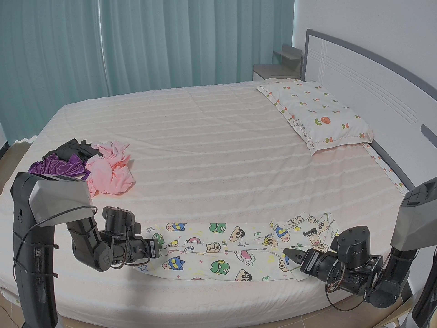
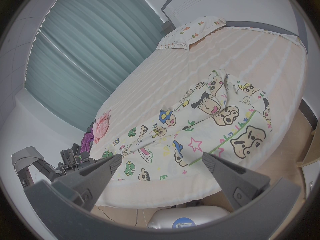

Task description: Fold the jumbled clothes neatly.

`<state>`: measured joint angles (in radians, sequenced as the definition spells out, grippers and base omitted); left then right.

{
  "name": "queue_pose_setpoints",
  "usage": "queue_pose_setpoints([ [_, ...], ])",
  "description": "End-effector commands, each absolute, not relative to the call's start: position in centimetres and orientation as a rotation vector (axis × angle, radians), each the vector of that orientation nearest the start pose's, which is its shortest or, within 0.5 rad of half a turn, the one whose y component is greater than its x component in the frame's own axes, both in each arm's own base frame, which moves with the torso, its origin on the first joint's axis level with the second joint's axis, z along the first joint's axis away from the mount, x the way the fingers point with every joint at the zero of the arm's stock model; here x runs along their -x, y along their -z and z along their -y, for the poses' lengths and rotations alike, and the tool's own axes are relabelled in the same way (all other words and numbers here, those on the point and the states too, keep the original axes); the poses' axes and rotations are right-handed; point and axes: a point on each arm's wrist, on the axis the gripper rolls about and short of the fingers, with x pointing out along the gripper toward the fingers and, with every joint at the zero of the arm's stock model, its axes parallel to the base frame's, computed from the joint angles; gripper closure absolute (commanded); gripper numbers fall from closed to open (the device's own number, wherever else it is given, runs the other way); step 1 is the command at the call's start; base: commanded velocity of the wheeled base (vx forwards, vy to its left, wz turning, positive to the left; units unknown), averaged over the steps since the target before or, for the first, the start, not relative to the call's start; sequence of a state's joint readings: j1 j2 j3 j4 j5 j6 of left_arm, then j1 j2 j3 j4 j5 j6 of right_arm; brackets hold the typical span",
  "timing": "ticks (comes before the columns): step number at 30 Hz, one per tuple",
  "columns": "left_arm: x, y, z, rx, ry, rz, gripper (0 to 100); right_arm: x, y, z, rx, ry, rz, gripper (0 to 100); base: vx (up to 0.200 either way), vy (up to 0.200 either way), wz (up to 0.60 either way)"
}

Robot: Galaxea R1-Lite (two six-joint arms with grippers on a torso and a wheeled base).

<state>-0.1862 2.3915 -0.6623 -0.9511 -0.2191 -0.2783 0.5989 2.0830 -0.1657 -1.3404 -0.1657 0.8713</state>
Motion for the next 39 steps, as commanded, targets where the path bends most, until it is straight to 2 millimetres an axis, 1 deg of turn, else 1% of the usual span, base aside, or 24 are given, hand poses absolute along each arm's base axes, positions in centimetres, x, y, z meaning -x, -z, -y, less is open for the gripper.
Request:
queue_pose_setpoints([
  [1,-33.2,3.8,6.4,0.299,0.258,-0.805,100,-20.4,-1.7,-13.5,-0.621,-0.159,-0.674,0,0.0,0.0,0.0],
  [6,-33.4,2.4,5.1,0.324,0.224,-0.764,100,-20.4,-1.7,-13.5,-0.623,-0.161,-0.671,0,0.0,0.0,0.0],
  [9,-33.2,1.8,4.4,0.332,0.209,-0.749,100,-20.4,-1.8,-13.5,-0.624,-0.161,-0.669,0,0.0,0.0,0.0],
  [11,-32.9,0.9,3.5,0.343,0.191,-0.731,100,-20.4,-1.8,-13.5,-0.624,-0.16,-0.669,0,0.0,0.0,0.0],
  [12,-32.9,0.9,3.5,0.343,0.191,-0.731,100,-20.4,-1.8,-13.5,-0.624,-0.16,-0.669,0,0.0,0.0,0.0],
  [18,-32.2,-2.0,0.2,0.397,0.141,-0.716,100,-20.4,-1.8,-13.5,-0.626,-0.159,-0.667,0,0.0,0.0,0.0],
  [19,-32.0,-2.5,-0.6,0.411,0.133,-0.708,100,-20.4,-1.8,-13.5,-0.628,-0.16,-0.664,0,0.0,0.0,0.0],
  [20,-32.0,-2.6,-0.7,0.413,0.132,-0.706,100,-20.4,-1.8,-13.5,-0.628,-0.161,-0.663,0,0.0,0.0,0.0],
  [21,-31.9,-3.3,-1.9,0.428,0.114,-0.695,100,-20.4,-1.8,-13.5,-0.63,-0.163,-0.659,0,0.0,0.0,0.0],
  [27,-31.3,-6.5,-6.4,0.465,0.034,-0.633,100,-20.4,-1.9,-13.4,-0.632,-0.164,-0.657,0,0.0,0.0,0.0],
  [30,-31.0,-7.8,-9.2,0.448,-0.015,-0.626,100,-20.4,-1.9,-13.4,-0.632,-0.164,-0.657,0,0.0,0.0,0.0],
  [31,-31.0,-7.9,-9.4,0.447,-0.017,-0.627,100,-20.3,-1.9,-13.4,-0.631,-0.164,-0.658,0,0.0,0.0,0.0],
  [32,-30.7,-8.8,-10.9,0.443,-0.044,-0.617,100,-20.4,-1.9,-13.4,-0.632,-0.164,-0.657,0,0.0,0.0,0.0],
  [39,-30.2,-11.9,-16.5,0.423,-0.159,-0.572,100,-20.3,-1.9,-13.4,-0.63,-0.165,-0.659,0,0.0,0.0,0.0],
])
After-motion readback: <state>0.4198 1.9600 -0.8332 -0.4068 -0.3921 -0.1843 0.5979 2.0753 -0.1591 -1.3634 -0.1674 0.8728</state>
